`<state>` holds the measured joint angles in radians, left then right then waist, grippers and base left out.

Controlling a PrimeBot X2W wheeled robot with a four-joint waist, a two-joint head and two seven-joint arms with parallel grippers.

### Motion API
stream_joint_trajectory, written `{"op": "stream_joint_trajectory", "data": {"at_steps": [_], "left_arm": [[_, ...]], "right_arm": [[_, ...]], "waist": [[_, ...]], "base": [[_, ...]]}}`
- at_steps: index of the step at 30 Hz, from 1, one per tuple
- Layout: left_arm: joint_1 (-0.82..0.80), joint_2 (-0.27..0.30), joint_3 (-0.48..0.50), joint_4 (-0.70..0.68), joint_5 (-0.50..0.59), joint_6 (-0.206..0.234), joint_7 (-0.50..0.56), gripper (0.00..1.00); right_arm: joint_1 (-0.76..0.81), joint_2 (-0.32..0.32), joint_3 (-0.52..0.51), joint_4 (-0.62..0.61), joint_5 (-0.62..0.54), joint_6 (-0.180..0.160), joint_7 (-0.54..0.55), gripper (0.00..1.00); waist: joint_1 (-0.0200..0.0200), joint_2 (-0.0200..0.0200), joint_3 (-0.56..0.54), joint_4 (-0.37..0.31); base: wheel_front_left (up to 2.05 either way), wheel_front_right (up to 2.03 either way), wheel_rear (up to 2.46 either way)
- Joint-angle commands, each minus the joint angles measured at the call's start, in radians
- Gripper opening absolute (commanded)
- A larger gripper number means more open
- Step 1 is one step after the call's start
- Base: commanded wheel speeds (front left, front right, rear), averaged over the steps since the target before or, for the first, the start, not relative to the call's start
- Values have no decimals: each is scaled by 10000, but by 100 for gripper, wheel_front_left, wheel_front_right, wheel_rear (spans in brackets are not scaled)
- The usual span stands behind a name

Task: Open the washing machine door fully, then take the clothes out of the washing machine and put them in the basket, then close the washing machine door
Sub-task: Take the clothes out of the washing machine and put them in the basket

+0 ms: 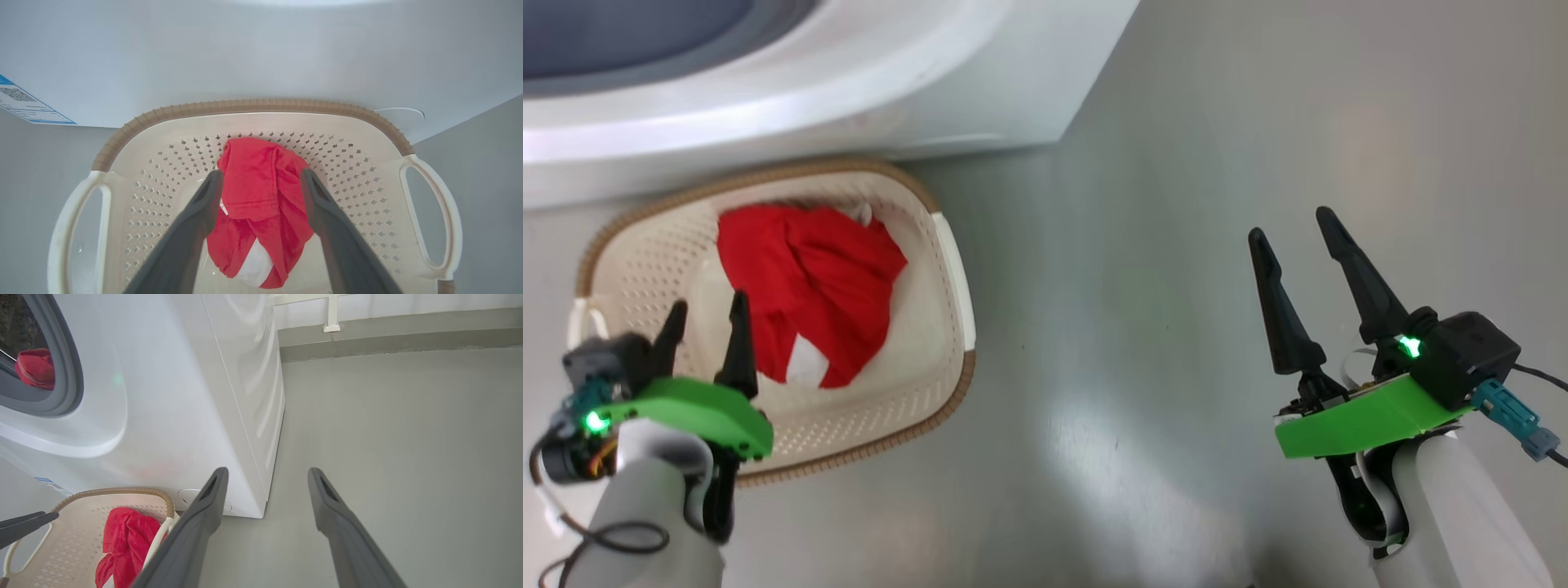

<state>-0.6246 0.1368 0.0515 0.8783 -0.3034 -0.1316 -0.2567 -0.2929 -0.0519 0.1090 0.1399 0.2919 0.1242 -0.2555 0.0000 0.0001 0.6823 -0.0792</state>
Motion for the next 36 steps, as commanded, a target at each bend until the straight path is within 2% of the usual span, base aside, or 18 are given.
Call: {"op": "stream_joint_trajectory", "data": {"at_steps": [1,23,36], "left_arm": [[475,310,306,-208,42,10,-51,100],[2939,77,787,-3676,532,10,-51,100],[5238,-513,960,-5908,768,10,-51,100]], "right_arm": [[314,17,219,-168,77,65,-63,100],[1280,17,82,609,60,65,-63,100],[2573,-28,-347,526,83,65,-63,100]], "waist": [[0,-1,-578,-17],[0,-1,-4041,303],[0,-1,-5566,564]], "base": [[0,0,0],[0,0,0],[0,0,0]]}}
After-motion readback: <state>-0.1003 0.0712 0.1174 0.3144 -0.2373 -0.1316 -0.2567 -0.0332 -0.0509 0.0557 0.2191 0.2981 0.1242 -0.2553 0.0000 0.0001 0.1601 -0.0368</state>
